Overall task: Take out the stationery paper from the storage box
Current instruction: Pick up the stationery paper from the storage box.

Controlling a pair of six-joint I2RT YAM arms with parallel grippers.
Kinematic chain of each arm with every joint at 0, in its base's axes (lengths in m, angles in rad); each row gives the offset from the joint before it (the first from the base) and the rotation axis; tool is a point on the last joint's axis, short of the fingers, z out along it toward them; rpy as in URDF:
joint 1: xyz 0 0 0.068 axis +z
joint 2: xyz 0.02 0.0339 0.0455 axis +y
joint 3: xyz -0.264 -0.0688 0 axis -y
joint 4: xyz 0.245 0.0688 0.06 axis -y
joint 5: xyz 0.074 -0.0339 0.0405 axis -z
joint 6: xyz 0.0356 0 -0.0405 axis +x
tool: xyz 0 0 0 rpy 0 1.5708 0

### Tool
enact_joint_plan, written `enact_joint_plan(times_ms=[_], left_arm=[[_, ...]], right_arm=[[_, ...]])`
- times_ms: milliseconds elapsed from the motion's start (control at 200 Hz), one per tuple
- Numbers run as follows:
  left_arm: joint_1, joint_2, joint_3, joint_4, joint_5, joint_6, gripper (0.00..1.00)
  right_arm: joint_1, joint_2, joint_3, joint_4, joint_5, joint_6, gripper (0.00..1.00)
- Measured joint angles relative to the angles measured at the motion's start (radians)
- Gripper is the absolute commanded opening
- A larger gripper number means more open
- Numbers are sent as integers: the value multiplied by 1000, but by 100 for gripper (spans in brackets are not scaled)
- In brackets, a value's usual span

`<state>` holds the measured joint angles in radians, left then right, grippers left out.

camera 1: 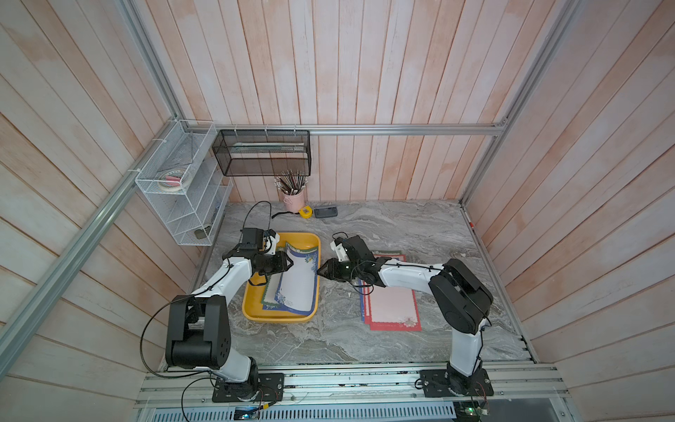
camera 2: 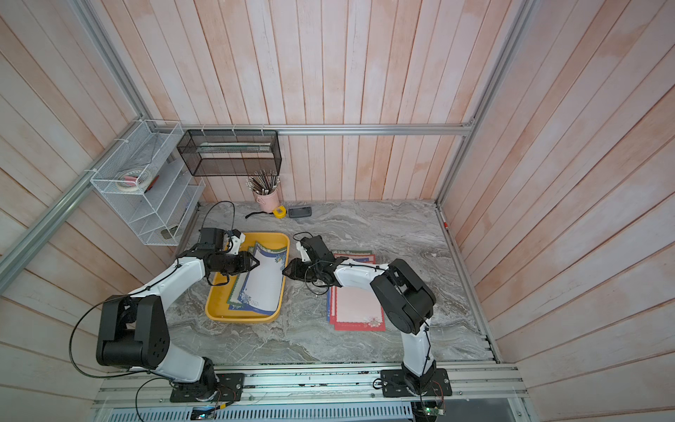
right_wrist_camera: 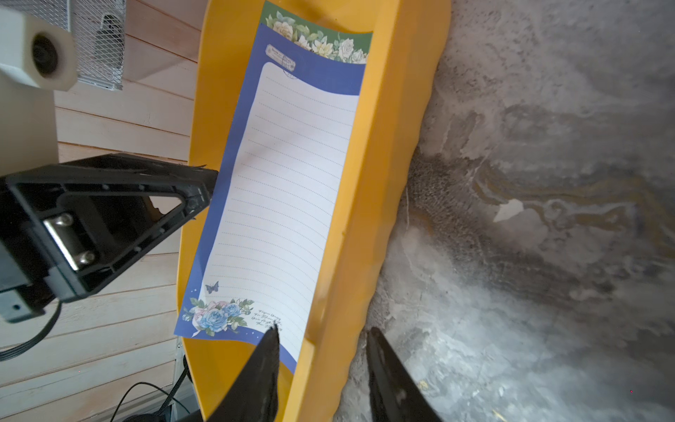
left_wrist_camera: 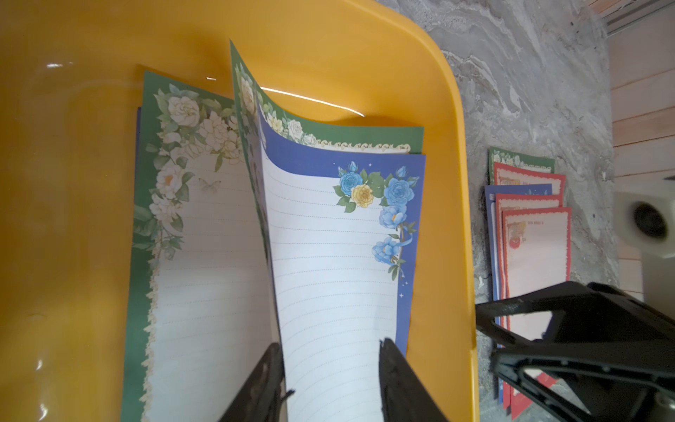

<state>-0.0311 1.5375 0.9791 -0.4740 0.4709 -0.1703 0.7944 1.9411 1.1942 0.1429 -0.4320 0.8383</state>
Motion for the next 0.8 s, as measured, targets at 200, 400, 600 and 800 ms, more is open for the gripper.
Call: enact_joint_plan(times_ms=[200, 400, 600, 800], left_arm=[[0, 15, 0, 3, 10, -1, 45], [0, 50, 0, 2, 9, -7, 45], [0, 63, 0, 0, -7, -6, 51], [0, 61, 0, -1, -93, -6, 57]], right_arm=[[0, 11, 0, 6, -6, 4, 41], [0, 11, 0, 15, -13, 7, 41], [0, 11, 0, 18, -15, 7, 41], [0, 11, 0, 18, -16, 6, 41]])
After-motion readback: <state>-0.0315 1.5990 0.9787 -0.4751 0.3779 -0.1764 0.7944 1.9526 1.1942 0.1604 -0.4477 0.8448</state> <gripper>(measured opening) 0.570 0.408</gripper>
